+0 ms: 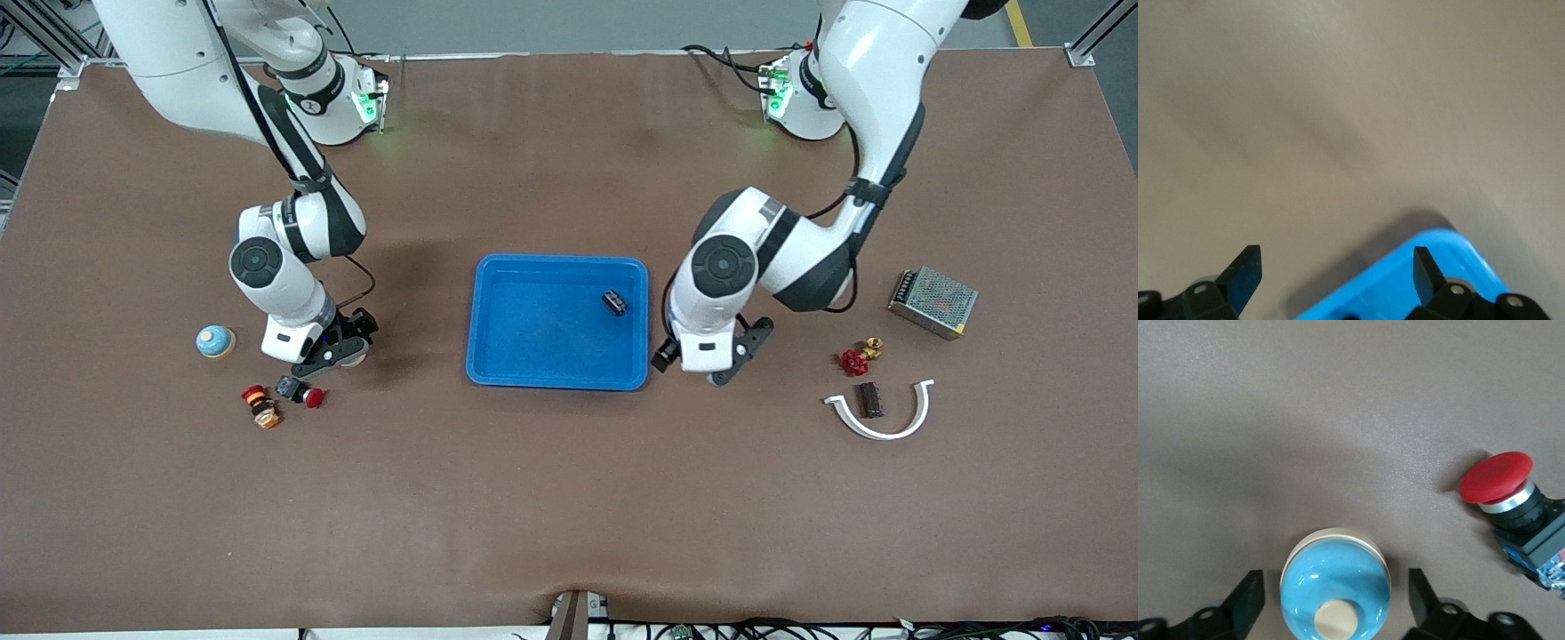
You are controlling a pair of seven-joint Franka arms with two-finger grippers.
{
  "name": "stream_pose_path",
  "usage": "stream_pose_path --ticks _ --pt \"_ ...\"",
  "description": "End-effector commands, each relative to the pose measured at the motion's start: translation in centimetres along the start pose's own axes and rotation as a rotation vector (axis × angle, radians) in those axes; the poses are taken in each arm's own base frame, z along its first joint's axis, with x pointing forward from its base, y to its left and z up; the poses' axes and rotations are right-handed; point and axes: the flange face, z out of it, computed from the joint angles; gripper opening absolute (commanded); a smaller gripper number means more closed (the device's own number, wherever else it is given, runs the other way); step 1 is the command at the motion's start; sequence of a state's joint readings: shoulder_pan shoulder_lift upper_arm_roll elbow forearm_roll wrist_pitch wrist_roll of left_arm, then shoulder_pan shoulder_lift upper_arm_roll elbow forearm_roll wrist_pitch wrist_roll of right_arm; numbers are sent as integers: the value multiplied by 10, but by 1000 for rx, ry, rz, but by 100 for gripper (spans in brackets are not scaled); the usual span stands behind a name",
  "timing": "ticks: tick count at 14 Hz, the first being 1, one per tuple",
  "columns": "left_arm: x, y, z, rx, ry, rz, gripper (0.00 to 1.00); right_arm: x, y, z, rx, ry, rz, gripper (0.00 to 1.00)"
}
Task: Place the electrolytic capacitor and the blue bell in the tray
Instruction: 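Move the right gripper's bell over the tray while the left gripper descends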
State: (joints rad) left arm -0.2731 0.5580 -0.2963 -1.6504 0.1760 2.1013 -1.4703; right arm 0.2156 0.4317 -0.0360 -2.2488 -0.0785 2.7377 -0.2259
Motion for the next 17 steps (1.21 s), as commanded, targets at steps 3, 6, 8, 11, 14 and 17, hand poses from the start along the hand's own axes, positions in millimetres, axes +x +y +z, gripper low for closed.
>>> stream_pose_path --ticks 3,6,8,11,14,17 --pt "68 -29 -20 36 16 50 100 2 -2 3 -6 11 -16 56" --pt "120 -48 -18 42 17 70 100 4 -3 1 -7 14 -17 42" --pt "148 -61 -12 62 44 72 100 8 -3 -4 -8 19 -11 43" --pt "184 -76 4 95 84 77 100 20 -11 -31 -3 -7 -16 43" --pt "209 -91 21 131 113 105 100 36 -42 -77 3 -74 81 43" --pt "244 -118 28 156 84 242 100 46 -106 -111 -8 -82 209 43"
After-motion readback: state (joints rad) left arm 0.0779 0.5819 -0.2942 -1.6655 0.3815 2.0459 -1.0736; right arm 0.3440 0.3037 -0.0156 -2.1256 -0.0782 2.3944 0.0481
